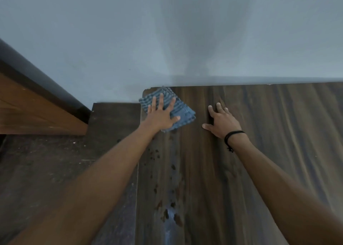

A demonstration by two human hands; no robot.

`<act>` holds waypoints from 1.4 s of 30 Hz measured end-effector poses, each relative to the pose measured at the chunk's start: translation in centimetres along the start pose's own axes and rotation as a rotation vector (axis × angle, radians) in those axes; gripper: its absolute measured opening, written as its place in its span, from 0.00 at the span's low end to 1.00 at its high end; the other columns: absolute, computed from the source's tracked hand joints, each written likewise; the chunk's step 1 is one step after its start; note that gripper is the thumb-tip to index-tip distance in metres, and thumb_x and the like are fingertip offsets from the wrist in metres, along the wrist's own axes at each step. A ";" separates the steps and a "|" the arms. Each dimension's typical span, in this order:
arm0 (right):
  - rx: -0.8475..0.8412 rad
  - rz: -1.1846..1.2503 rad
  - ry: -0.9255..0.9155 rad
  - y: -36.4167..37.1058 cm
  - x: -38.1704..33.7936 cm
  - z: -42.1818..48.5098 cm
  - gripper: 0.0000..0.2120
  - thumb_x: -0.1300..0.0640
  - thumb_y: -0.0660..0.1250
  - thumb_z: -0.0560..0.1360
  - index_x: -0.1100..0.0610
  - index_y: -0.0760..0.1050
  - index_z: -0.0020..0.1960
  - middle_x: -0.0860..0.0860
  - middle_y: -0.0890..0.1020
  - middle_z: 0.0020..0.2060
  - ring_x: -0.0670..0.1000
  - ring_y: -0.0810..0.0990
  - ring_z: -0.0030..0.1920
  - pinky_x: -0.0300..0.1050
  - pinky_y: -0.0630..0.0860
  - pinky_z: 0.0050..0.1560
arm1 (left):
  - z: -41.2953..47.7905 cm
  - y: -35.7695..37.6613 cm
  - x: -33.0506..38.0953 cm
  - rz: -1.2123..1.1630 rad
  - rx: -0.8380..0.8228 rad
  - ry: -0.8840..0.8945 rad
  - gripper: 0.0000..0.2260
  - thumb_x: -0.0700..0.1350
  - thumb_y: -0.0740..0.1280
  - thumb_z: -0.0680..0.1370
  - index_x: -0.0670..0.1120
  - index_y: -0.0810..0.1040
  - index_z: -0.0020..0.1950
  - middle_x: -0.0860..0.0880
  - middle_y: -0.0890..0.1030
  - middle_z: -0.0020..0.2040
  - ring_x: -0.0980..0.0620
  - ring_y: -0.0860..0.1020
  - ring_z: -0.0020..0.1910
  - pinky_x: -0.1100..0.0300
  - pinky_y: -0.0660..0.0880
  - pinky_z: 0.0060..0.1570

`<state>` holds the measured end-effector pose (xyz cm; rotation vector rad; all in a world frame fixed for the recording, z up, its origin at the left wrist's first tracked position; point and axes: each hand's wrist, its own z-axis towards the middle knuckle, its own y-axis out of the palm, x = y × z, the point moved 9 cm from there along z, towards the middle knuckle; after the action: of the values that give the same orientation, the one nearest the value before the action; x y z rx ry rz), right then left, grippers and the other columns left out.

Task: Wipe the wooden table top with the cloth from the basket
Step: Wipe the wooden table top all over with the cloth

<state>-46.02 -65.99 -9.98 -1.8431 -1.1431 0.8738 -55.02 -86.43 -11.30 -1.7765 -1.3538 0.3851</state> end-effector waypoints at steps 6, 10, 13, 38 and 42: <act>-0.039 -0.057 0.021 -0.4 -0.7 0.5 0.43 0.40 0.67 0.78 0.50 0.47 0.83 0.56 0.49 0.82 0.63 0.52 0.80 0.61 0.66 0.72 | 1.9 -2.0 0.2 -0.042 -0.033 -0.042 0.37 0.66 0.55 0.82 0.61 0.32 0.80 0.47 0.24 0.77 0.38 0.27 0.76 0.41 0.33 0.75; -0.074 -0.043 0.065 -0.7 -1.1 0.6 0.44 0.44 0.70 0.78 0.52 0.47 0.83 0.58 0.48 0.81 0.65 0.52 0.79 0.62 0.66 0.71 | -0.9 0.9 0.5 -0.039 -0.046 0.005 0.36 0.65 0.54 0.82 0.61 0.32 0.79 0.47 0.23 0.76 0.38 0.27 0.76 0.41 0.35 0.76; -0.087 -0.008 0.081 -0.7 -1.2 0.6 0.44 0.46 0.71 0.78 0.52 0.48 0.83 0.58 0.48 0.81 0.66 0.51 0.79 0.64 0.67 0.70 | -4.0 4.4 0.4 -0.002 -0.064 0.015 0.36 0.64 0.54 0.83 0.61 0.31 0.79 0.46 0.23 0.76 0.38 0.26 0.76 0.41 0.35 0.76; -0.103 -0.026 0.024 0.6 -0.8 1.8 0.41 0.45 0.67 0.80 0.46 0.45 0.83 0.60 0.45 0.81 0.69 0.48 0.79 0.63 0.63 0.74 | 4.0 -2.9 0.6 -0.046 0.023 -0.060 0.40 0.72 0.50 0.78 0.58 0.34 0.81 0.46 0.28 0.79 0.35 0.29 0.76 0.37 0.33 0.75; -0.095 -0.042 0.001 0.4 -1.1 1.4 0.41 0.44 0.67 0.79 0.47 0.46 0.83 0.61 0.46 0.81 0.70 0.50 0.79 0.64 0.63 0.73 | 2.7 -1.3 0.1 -0.062 0.096 -0.061 0.36 0.72 0.46 0.79 0.60 0.34 0.81 0.50 0.29 0.80 0.40 0.29 0.77 0.40 0.31 0.75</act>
<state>-47.47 -66.73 -10.79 -1.8883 -1.2370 0.8066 -57.60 -85.08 -11.85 -1.6515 -1.4062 0.4663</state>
